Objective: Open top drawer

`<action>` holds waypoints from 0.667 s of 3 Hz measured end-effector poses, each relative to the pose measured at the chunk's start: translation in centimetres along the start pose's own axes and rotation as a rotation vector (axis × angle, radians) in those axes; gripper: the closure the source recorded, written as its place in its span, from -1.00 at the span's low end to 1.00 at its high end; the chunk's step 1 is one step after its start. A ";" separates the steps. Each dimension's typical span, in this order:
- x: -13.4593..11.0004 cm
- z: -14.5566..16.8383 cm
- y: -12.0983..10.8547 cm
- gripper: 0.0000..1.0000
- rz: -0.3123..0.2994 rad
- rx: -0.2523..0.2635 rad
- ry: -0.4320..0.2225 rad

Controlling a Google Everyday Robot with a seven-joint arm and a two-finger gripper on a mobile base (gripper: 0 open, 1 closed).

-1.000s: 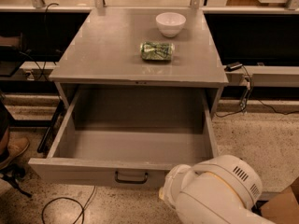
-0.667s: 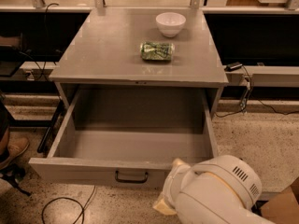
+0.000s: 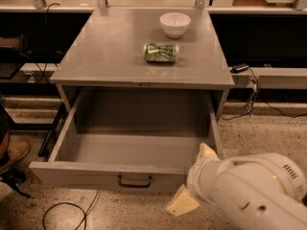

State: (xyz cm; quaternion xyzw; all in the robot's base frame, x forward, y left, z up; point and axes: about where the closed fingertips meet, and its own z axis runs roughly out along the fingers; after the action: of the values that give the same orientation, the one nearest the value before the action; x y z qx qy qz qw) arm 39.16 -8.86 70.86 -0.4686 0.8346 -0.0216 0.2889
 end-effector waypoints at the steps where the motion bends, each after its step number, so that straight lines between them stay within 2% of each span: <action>1: 0.7 -1.5 -5.5 -1.00 0.086 0.013 -0.067; 2: 0.3 -3.8 -10.4 -1.00 0.077 0.056 -0.126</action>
Offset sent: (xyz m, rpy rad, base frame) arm 0.0929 -0.1112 0.1076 0.1449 -0.1802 -0.0435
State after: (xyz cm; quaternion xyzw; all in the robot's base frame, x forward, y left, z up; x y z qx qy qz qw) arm 45.19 -15.79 77.10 -0.4285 0.8311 -0.0042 0.3546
